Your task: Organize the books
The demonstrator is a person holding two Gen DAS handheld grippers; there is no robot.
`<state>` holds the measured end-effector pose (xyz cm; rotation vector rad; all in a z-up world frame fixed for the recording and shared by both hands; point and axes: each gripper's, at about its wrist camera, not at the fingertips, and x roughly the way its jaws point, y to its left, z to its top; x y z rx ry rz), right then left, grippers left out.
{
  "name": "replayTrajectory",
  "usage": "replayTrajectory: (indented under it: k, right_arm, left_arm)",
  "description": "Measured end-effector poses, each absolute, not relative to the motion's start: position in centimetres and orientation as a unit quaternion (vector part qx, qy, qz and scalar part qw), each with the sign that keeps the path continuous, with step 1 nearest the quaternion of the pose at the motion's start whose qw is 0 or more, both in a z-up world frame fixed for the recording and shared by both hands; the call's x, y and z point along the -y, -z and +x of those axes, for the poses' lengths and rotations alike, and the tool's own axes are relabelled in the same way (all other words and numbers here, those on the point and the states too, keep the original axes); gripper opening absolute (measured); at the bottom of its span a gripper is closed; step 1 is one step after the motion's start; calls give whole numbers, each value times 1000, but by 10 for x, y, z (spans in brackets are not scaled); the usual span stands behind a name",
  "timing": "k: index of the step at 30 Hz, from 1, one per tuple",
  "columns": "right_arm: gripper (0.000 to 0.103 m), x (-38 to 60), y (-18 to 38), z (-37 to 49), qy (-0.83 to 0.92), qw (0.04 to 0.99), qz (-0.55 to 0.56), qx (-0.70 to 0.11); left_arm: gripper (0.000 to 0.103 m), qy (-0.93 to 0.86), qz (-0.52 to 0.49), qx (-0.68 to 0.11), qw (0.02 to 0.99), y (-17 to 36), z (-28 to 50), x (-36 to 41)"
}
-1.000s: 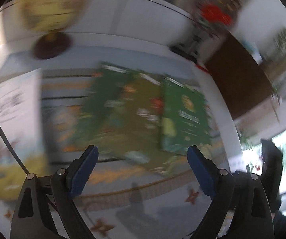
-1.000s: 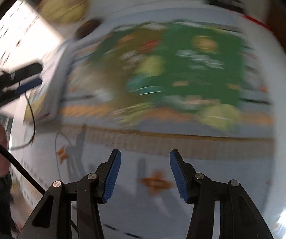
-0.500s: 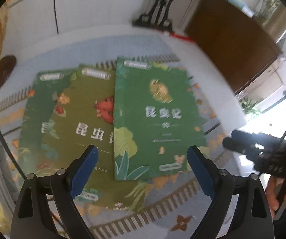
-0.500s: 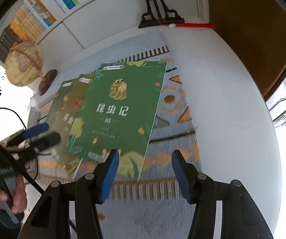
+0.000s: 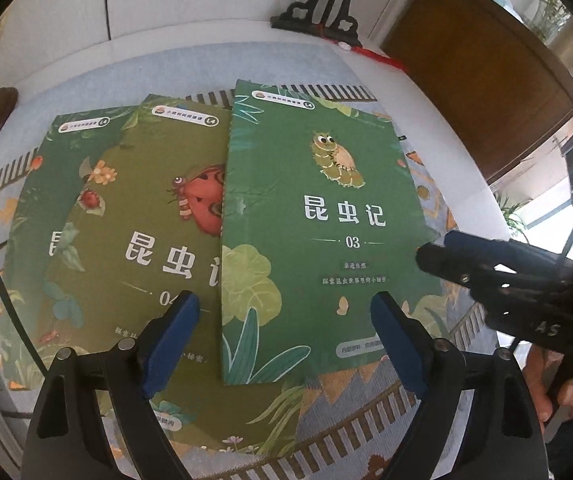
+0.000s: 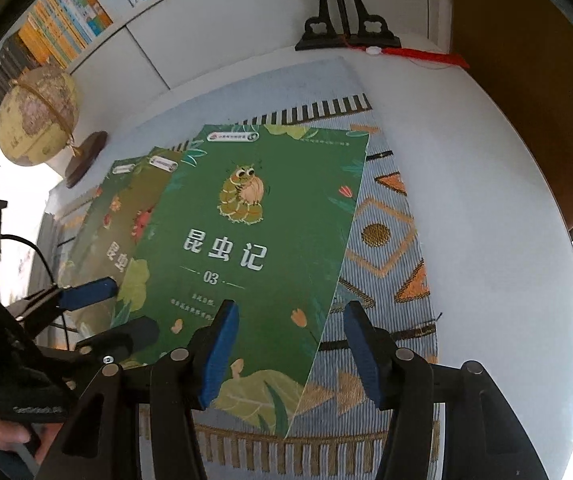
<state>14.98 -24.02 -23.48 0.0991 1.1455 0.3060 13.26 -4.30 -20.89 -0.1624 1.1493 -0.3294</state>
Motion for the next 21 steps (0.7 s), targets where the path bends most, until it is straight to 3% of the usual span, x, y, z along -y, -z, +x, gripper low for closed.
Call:
replayTrajectory:
  k: [12,21]
  right_arm:
    - [55,238,246,153,-154,820,65,-548]
    - [57,213,244,162,-177,814,52,-550]
  left_arm:
    - [86,159,-73,-531,829,213,131,46]
    - [85,162,-171,-518,822,205,106,6]
